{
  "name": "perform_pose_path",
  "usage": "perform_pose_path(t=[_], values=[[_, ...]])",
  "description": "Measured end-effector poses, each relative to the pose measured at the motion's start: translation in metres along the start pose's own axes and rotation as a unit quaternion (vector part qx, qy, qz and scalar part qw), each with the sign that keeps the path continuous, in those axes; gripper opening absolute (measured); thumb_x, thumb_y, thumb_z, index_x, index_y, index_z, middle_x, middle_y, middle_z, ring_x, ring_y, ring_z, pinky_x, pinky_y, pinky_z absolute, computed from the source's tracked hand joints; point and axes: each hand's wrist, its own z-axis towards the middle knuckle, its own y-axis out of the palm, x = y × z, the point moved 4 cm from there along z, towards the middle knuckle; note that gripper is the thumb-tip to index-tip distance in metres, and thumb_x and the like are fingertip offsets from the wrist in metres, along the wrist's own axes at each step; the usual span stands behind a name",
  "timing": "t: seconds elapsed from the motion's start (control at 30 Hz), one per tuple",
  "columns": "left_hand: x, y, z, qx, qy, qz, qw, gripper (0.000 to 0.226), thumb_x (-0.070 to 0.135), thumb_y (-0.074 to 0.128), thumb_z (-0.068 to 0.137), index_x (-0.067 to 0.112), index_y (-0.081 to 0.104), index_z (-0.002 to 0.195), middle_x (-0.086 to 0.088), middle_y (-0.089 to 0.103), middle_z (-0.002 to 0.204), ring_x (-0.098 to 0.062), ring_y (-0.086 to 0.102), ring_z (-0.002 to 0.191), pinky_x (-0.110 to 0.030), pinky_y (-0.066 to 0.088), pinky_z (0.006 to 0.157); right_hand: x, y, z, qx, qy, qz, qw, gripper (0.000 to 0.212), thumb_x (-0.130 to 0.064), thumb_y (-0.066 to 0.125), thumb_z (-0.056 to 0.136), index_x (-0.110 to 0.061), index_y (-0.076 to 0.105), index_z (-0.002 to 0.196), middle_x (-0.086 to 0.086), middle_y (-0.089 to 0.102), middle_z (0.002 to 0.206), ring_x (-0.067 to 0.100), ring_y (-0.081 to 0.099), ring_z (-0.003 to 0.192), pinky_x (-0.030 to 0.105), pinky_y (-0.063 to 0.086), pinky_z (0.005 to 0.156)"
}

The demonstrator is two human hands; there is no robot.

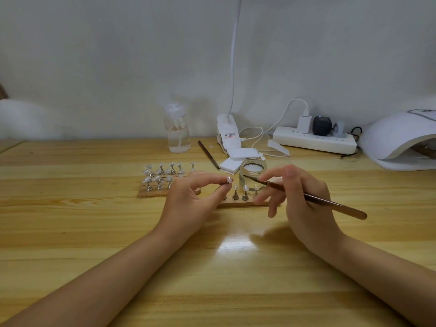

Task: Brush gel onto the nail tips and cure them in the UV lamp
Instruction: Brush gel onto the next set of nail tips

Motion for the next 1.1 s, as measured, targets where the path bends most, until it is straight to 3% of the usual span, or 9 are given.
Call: perform_pose_path(t=[0.1, 0.17, 0.37, 0.53, 0.67, 0.77, 0.9, 1.0, 1.1], values=[[0.004, 0.002, -0.001, -0.021, 0.049, 0.012, 0.998, 0.013, 0.009, 0.073, 0.074, 0.016, 0.073, 0.085, 0.015, 0.068, 0.077, 0.002, 0.061, 0.079, -0.012, 0.042, 0.074, -0.003, 0.001, 0.001, -0.012, -0.024, -0.037, 0.999, 0.033, -0.047, 0.039, 0.09, -0.023, 0.06, 0.081, 0.003, 0.061, 0.053, 0.006, 0.055, 0.044, 0.014, 0.044, 0.046], [0.007, 0.003, -0.002, -0.033, 0.092, 0.029, 0.995, 0.015, 0.007, 0.073, 0.073, 0.013, 0.073, 0.086, 0.01, 0.07, 0.079, 0.002, 0.06, 0.078, -0.011, 0.039, 0.074, -0.007, 0.003, 0.002, -0.031, -0.071, -0.097, 0.992, 0.022, -0.035, 0.049, 0.089, -0.018, 0.062, 0.083, -0.005, 0.063, 0.063, 0.002, 0.059, 0.055, 0.012, 0.046, 0.054], [0.008, 0.006, -0.003, -0.054, 0.127, 0.025, 0.99, 0.02, 0.013, 0.074, 0.072, 0.023, 0.072, 0.089, 0.008, 0.071, 0.083, -0.01, 0.063, 0.082, -0.033, 0.048, 0.078, -0.008, 0.011, 0.001, -0.081, -0.126, -0.177, 0.973, 0.034, -0.032, 0.066, 0.073, -0.006, 0.063, 0.095, -0.002, 0.065, 0.09, 0.006, 0.06, 0.08, 0.024, 0.051, 0.076], [0.009, 0.008, -0.005, -0.07, 0.134, 0.036, 0.988, 0.023, 0.035, 0.061, 0.074, 0.031, 0.063, 0.097, 0.013, 0.069, 0.079, -0.011, 0.06, 0.081, -0.051, 0.047, 0.077, -0.004, 0.011, 0.001, -0.075, -0.135, -0.171, 0.973, 0.025, -0.025, 0.067, 0.075, -0.007, 0.063, 0.091, -0.006, 0.063, 0.09, 0.005, 0.059, 0.081, 0.02, 0.049, 0.077], [0.01, 0.009, -0.005, -0.076, 0.129, 0.044, 0.988, 0.02, 0.038, 0.059, 0.074, 0.029, 0.066, 0.091, 0.015, 0.067, 0.079, -0.009, 0.059, 0.081, -0.051, 0.047, 0.077, -0.004, 0.01, 0.001, -0.073, -0.145, -0.181, 0.97, 0.023, -0.022, 0.068, 0.076, -0.005, 0.064, 0.09, -0.006, 0.062, 0.089, 0.005, 0.059, 0.079, 0.018, 0.049, 0.076], [0.011, 0.009, -0.005, -0.075, 0.133, 0.059, 0.987, 0.024, 0.039, 0.065, 0.072, 0.023, 0.071, 0.09, 0.014, 0.067, 0.087, -0.01, 0.061, 0.087, -0.043, 0.047, 0.082, -0.005, 0.009, 0.002, -0.067, -0.141, -0.184, 0.97, 0.023, -0.022, 0.068, 0.076, -0.005, 0.064, 0.09, -0.005, 0.063, 0.087, 0.006, 0.06, 0.077, 0.017, 0.049, 0.075], [0.008, 0.008, -0.003, -0.074, 0.112, 0.084, 0.987, 0.041, 0.036, 0.072, 0.07, 0.023, 0.063, 0.107, 0.015, 0.062, 0.105, 0.005, 0.052, 0.099, -0.005, 0.034, 0.083, -0.005, 0.0, 0.008, -0.048, -0.12, -0.179, 0.975, 0.026, -0.021, 0.074, 0.074, -0.007, 0.062, 0.092, -0.01, 0.061, 0.085, -0.001, 0.058, 0.078, 0.007, 0.043, 0.077], [0.0, 0.009, -0.001, -0.075, 0.072, 0.11, 0.988, 0.056, 0.029, 0.075, 0.069, 0.025, 0.053, 0.12, 0.019, 0.052, 0.109, 0.009, 0.047, 0.102, 0.0, 0.031, 0.08, -0.001, -0.012, 0.015, -0.037, -0.093, -0.187, 0.977, 0.027, -0.02, 0.076, 0.074, -0.006, 0.062, 0.093, -0.014, 0.06, 0.084, -0.001, 0.059, 0.076, 0.012, 0.046, 0.077], [-0.01, 0.011, 0.0, -0.092, 0.023, 0.115, 0.989, 0.064, 0.03, 0.074, 0.071, 0.026, 0.045, 0.128, 0.019, 0.051, 0.114, 0.008, 0.046, 0.105, 0.002, 0.03, 0.082, 0.006, -0.022, 0.02, -0.061, -0.078, -0.208, 0.973, 0.022, -0.01, 0.073, 0.074, -0.005, 0.062, 0.092, -0.003, 0.064, 0.083, 0.004, 0.061, 0.074, 0.012, 0.046, 0.076]])
